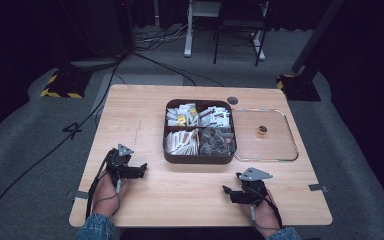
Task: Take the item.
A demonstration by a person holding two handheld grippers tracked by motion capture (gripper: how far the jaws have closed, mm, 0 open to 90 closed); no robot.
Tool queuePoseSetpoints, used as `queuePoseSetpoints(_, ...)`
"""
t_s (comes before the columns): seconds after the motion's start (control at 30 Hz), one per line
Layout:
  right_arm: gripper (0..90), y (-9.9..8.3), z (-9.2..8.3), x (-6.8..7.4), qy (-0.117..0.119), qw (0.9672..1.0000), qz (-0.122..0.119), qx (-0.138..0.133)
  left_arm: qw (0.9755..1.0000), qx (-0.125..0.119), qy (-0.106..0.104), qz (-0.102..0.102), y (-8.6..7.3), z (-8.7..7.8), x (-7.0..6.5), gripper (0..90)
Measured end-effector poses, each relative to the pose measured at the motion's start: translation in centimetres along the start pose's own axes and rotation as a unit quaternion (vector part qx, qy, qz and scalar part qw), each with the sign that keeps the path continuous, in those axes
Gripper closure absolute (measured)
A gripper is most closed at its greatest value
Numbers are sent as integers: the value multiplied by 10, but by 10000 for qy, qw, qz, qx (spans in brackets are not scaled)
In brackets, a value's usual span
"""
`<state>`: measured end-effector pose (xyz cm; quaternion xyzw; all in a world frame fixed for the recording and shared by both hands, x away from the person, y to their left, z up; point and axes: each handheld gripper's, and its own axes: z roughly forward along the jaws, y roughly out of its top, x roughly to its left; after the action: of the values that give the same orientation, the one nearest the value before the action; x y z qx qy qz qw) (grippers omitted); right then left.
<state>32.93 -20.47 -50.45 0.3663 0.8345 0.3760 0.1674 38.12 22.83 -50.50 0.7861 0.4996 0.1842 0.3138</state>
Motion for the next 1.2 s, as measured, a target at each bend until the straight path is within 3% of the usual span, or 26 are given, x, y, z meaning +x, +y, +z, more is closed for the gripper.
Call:
queuePoseSetpoints(0.6,272,1,0,1,-61,10000,47,27,10000,2,0,-1,0,0,0,62)
queuePoseSetpoints(0.7,313,2,-1,2,-71,9999,92,80,10000,0,0,-1,0,0,0,63)
queuePoseSetpoints(0.77,371,5,-4,0,27,9995,225,204,10000,0,0,-2,0,0,0,63)
queuePoseSetpoints(0.87,374,11,-9,-8,248,9981,497,269,10000,12,4,6,0,0,0,63)
queuePoseSetpoints(1.2,365,42,-31,-16,191,9992,341,28,10000,15,-6,-3,1,0,0,62)
